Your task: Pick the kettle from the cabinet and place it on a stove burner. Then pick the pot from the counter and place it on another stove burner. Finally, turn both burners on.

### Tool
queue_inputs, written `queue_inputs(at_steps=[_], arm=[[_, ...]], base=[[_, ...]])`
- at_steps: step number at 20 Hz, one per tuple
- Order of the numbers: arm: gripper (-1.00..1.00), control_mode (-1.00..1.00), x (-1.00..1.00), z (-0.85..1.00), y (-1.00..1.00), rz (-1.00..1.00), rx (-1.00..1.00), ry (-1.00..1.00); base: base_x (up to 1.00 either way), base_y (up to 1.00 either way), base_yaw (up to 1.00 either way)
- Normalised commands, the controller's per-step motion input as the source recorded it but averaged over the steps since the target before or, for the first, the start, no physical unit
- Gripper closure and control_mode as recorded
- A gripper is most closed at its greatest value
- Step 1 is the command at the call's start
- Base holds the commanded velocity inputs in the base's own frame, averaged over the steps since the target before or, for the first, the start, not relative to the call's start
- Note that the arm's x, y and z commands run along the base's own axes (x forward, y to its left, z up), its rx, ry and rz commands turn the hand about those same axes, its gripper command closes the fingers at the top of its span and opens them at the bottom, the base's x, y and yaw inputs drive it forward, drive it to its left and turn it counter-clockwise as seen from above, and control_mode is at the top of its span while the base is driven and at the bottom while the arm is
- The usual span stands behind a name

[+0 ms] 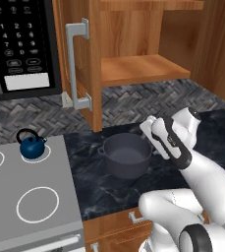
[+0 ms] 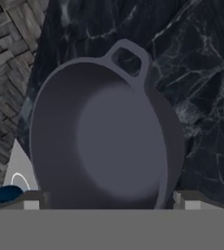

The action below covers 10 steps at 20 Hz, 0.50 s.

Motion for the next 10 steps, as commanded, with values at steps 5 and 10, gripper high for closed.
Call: queue_inputs(at_steps=[5,10], arm=[[-1.0,-1.0,0.0,-0.32,-0.05,0.04,-0.03,0.07],[-1.0,-1.0,0.0,-0.35,0.0,0.03,-0.05,0.07]], base=[[0.0,0.0,0.0],[0.0,0.0,0.0]])
